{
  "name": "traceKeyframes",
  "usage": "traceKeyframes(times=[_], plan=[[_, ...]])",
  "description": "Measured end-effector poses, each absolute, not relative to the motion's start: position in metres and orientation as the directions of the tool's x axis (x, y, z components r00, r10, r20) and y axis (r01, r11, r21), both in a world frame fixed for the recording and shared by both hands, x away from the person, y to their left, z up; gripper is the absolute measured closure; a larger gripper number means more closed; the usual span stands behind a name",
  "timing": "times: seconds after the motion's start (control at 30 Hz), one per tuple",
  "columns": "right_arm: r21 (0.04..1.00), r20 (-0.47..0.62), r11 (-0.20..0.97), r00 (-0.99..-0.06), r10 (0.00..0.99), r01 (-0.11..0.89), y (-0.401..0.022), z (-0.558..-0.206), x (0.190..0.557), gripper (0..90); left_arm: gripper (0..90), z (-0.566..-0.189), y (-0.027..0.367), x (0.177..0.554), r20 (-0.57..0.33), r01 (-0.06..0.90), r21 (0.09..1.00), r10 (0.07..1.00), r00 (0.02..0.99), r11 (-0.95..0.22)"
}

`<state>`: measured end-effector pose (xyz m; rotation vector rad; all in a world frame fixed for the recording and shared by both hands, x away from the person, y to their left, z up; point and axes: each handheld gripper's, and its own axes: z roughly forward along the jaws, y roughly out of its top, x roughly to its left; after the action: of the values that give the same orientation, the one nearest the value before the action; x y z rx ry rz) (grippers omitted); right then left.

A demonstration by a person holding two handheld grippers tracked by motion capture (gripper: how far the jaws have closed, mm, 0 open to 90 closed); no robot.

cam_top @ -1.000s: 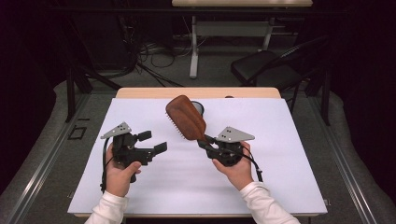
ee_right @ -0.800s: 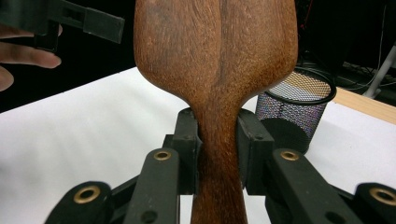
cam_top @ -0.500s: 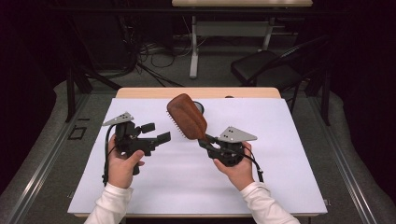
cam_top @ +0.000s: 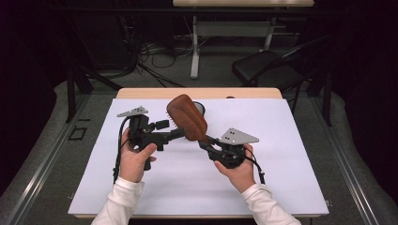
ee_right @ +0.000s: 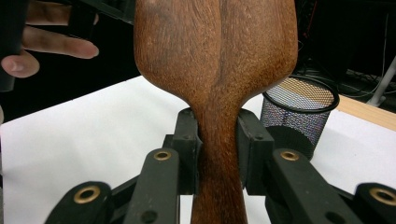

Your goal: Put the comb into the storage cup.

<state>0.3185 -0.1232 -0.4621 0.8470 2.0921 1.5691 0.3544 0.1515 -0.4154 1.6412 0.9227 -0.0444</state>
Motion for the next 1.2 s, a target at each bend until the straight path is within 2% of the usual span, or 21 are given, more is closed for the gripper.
traceKeyframes(times=[0.17,0.3,0.57,1.2], plan=[[0.954,0.045,0.193,-0.746,0.664,0.23,-0.121,-0.463,0.315,72.1,9.7,-0.42,0.147,0.355,-0.505,0.591,0.807,0.518,0.691,-0.002],[0.954,0.043,0.197,-0.752,0.658,0.227,-0.118,-0.465,0.312,72.1,15.7,-0.426,0.148,0.355,-0.508,0.596,0.803,0.516,0.69,-0.006],[0.956,0.032,0.203,-0.763,0.646,0.212,-0.111,-0.467,0.307,72.1,15.6,-0.431,0.149,0.355,-0.545,0.619,0.785,0.48,0.687,0.004],[0.955,0.032,0.21,-0.776,0.63,0.21,-0.106,-0.473,0.302,72.1,16.0,-0.434,0.148,0.355,-0.565,0.638,0.77,0.46,0.685,-0.004]])
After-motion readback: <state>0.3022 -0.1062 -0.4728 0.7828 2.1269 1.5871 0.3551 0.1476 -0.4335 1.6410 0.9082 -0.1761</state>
